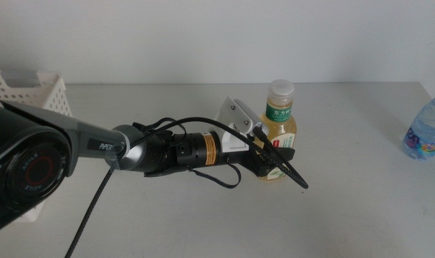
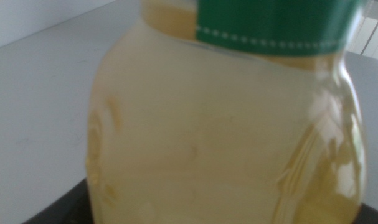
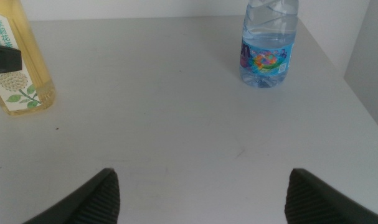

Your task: Use arms to grab the bottles and put them into the dustbin to the left of the table.

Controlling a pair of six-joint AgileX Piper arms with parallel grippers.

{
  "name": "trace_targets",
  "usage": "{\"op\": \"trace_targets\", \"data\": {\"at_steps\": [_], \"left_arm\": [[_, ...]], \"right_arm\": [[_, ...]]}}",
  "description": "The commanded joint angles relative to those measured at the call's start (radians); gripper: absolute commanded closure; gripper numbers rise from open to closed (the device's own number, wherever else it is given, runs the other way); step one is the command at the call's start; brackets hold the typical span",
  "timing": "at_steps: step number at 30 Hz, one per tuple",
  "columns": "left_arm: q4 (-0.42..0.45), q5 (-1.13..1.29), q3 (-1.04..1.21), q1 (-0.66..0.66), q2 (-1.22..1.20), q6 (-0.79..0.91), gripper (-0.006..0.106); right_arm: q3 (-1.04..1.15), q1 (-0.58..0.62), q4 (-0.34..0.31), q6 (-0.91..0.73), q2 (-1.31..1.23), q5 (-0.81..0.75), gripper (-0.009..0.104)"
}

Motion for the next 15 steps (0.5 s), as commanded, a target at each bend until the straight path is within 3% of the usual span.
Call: {"op": "trace_targets", "data": {"at_steps": [1, 9, 15], "left_arm": [[-0.032, -0.064, -0.026, -0.007, -0.058, -0.054, 0.024], [0.001, -0.042, -0.026, -0.006, -0.096, -0.092, 0.070], [0.069, 0.310, -0.026, -0.006, -0.244, -0.258, 0.076]], "right_arm": [[-0.006, -0.005, -0.012, -0.009, -0.022, -0.061, 0.027], [-0.006, -0.005, -0.012, -0.009, -0.022, -0.061, 0.027], [-0.006, -0.005, -0.012, -0.009, -0.022, -0.061, 0.027]]}}
